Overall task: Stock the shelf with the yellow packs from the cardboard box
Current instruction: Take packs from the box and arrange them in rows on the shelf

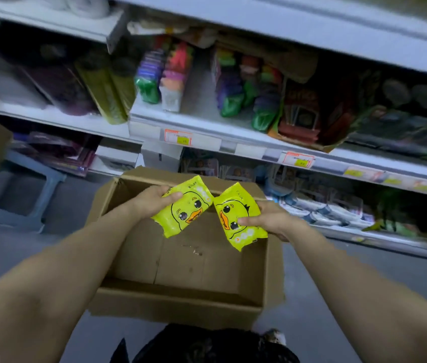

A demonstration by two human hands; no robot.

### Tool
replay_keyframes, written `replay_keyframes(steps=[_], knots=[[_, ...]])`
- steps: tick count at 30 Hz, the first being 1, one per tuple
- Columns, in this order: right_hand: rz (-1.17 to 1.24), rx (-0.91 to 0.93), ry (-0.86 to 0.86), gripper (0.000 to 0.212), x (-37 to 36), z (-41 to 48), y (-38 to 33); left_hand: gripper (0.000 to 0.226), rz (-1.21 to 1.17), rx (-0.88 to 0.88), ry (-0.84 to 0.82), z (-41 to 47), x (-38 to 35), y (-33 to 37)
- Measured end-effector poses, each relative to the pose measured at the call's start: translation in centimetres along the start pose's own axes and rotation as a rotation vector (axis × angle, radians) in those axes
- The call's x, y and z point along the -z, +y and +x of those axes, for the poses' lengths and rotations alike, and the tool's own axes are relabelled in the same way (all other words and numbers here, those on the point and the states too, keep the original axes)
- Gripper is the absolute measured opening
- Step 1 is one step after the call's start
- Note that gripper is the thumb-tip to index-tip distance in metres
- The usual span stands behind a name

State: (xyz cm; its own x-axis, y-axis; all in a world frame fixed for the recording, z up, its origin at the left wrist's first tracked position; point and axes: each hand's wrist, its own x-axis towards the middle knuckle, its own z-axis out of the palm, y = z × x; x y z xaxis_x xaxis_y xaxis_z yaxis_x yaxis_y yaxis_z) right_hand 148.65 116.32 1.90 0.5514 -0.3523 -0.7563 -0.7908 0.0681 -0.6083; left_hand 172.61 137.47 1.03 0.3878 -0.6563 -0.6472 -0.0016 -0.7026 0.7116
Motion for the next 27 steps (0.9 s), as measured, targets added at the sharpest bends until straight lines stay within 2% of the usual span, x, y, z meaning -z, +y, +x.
replay_keyframes(steps=[1,2,5,7,9,13,15,19,24,27], knots=[[-0.002,0.011,-0.004,0.08,1.1,-1.2,-0.6,0.018,-0.029,-0.025,-0.039,-0.8,0.4,1.8],[-0.004,0.026,0.008,0.077,2.3,-2.3,-1.4,0.021,-0.049,-0.047,-0.076,-1.6,0.8,3.7],[0.013,0.072,0.061,0.051,5.6,-5.9,-3.8,0.043,-0.057,-0.093,-0.197,-3.5,2.1,8.9],[0.051,0.124,0.086,0.051,7.6,-7.9,-5.0,0.058,-0.023,-0.127,-0.26,-4.3,2.9,12.2],[0.116,0.172,0.104,0.054,9.4,-9.9,-5.8,0.06,0.008,-0.184,-0.302,-5.2,3.5,15.8],[0.15,0.294,0.152,0.063,13.0,-13.5,-7.8,0.063,0.021,-0.311,-0.312,-6.8,3.9,23.4],[0.123,0.347,0.171,0.059,15.3,-15.3,-9.0,0.064,0.002,-0.364,-0.331,-7.6,3.7,27.0],[0.066,0.407,0.228,0.038,20.3,-18.9,-10.6,0.091,-0.008,-0.482,-0.321,-8.6,2.5,32.9],[0.051,0.404,0.262,0.044,27.2,-21.7,-11.3,0.099,-0.044,-0.563,-0.289,-8.6,-0.1,38.1],[0.009,0.432,0.314,0.039,30.5,-23.4,-12.1,0.098,0.009,-0.563,-0.278,-8.9,-1.2,39.6]])
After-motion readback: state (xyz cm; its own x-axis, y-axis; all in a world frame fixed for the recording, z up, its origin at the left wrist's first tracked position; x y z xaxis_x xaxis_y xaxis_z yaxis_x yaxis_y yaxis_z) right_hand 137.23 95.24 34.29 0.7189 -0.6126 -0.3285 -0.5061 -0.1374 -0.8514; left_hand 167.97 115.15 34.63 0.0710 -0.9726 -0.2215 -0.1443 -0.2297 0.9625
